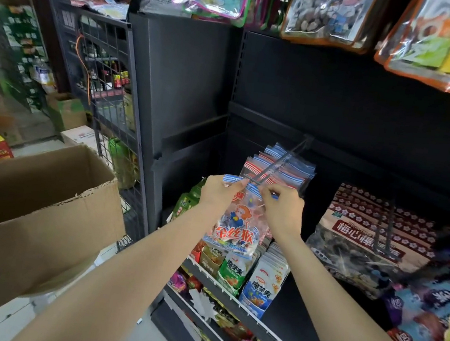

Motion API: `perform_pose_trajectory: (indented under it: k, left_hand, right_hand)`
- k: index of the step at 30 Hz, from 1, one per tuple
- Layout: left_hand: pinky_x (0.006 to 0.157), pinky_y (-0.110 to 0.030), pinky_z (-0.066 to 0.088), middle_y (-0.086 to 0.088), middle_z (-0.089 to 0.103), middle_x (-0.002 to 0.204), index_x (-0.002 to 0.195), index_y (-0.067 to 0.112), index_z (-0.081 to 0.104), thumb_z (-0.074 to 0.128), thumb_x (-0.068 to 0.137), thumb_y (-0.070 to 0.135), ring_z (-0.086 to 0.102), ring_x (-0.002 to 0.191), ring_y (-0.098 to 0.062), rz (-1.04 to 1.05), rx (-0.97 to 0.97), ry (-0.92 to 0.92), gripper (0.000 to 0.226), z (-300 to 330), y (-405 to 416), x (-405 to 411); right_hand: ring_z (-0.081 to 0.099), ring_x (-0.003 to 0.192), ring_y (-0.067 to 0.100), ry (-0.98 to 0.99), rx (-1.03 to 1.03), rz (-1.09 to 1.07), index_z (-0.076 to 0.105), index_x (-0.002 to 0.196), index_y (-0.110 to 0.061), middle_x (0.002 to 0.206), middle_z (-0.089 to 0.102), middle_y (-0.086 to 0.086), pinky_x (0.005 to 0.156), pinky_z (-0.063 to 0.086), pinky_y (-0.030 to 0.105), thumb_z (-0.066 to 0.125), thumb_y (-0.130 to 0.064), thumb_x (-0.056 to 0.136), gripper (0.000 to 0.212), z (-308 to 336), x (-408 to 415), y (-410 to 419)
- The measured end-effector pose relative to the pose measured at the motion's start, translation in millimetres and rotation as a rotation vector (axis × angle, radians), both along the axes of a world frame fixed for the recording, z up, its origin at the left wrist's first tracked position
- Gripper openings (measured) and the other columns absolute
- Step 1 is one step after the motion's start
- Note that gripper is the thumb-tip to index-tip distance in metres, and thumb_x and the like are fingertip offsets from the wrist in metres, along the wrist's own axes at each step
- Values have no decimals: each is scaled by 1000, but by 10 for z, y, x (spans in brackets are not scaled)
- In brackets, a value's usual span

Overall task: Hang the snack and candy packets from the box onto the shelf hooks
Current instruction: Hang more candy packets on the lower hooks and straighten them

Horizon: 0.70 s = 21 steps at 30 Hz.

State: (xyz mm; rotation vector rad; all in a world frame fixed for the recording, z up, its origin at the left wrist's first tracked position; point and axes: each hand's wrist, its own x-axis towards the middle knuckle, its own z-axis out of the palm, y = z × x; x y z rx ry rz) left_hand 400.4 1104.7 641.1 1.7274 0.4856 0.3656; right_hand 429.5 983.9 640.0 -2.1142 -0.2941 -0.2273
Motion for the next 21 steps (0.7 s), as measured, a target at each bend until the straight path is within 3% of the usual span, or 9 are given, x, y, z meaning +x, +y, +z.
perform_pose_trajectory:
  k: [3, 6, 11, 14, 18, 21]
  left_hand:
    - [87, -45, 53, -14, 71, 91, 90, 10, 71, 67, 86, 27, 67, 89, -31, -25, -19, 21, 18, -26, 6, 30]
    - [88, -48, 52, -14, 71, 93, 93, 8, 72, 66, 87, 28, 67, 92, -30, -44, 7, 27, 21, -54, 6, 44]
    - [85, -41, 51, -14, 71, 94, 93, 5, 71, 62, 89, 28, 66, 93, -28, -81, 111, 44, 25, -50, 26, 102]
    - [80, -34, 49, -11, 70, 97, 99, 8, 72, 61, 91, 28, 64, 92, -23, -102, 218, 46, 25, -46, 50, 138]
    - [75, -31, 50, -10, 71, 95, 102, 8, 71, 58, 92, 25, 65, 87, -22, -114, 410, 31, 23, -38, 71, 199]
    - [61, -30, 49, -9, 69, 86, 102, 11, 68, 55, 94, 19, 62, 70, -23, -76, 600, 11, 18, -45, 42, 221]
  right_hand:
    - [65, 67, 18, -41, -46, -11, 72, 100, -12, 75, 61, -10, 59, 44, 22, 54, -20, 96, 21, -11, -2, -21]
    - [57, 57, 10, -70, -74, -31, 72, 98, -11, 73, 62, -9, 53, 41, 17, 55, -24, 96, 22, -50, 18, -55]
    - [52, 51, 4, -86, -108, -33, 71, 91, -12, 68, 59, -10, 49, 36, 17, 55, -23, 96, 20, -78, 28, -57]
    - [54, 52, 11, -94, -174, -36, 69, 83, -10, 65, 60, -4, 48, 40, 23, 54, -18, 96, 21, -57, 36, -64]
    - [61, 66, 24, -132, -305, -36, 67, 84, -8, 72, 65, 6, 57, 47, 32, 51, -11, 94, 19, -23, 78, -89]
    - [61, 95, 24, -189, -382, -25, 65, 104, -7, 102, 64, 8, 73, 53, 38, 50, -2, 92, 20, -39, 131, -116]
